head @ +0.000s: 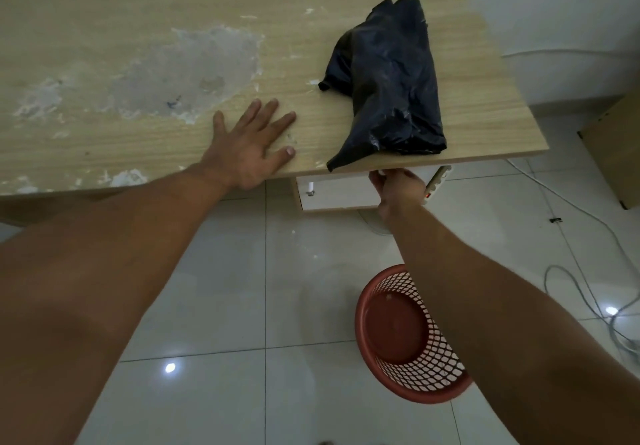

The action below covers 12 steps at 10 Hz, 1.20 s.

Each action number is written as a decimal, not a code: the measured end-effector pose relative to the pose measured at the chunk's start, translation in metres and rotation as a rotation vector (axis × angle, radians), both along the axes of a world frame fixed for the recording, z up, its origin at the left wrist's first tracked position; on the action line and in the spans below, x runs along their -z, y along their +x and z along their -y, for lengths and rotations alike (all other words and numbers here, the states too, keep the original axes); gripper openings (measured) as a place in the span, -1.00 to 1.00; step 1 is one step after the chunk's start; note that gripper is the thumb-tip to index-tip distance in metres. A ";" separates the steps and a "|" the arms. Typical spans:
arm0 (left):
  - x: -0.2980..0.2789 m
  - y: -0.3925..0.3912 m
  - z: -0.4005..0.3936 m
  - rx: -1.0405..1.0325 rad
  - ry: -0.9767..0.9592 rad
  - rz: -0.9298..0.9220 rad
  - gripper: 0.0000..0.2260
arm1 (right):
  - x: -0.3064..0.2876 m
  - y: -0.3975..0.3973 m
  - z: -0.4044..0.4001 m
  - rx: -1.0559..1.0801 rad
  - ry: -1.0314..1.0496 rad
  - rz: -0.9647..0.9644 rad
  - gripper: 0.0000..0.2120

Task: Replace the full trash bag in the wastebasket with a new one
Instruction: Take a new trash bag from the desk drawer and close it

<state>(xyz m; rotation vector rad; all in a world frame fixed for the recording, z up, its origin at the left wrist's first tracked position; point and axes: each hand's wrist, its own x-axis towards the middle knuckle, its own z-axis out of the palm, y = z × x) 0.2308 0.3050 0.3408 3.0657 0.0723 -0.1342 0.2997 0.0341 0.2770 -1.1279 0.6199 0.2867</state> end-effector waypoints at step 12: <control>-0.016 -0.027 0.063 -0.149 -0.552 0.394 -0.66 | -0.040 -0.120 0.103 -0.629 -1.133 1.028 -0.54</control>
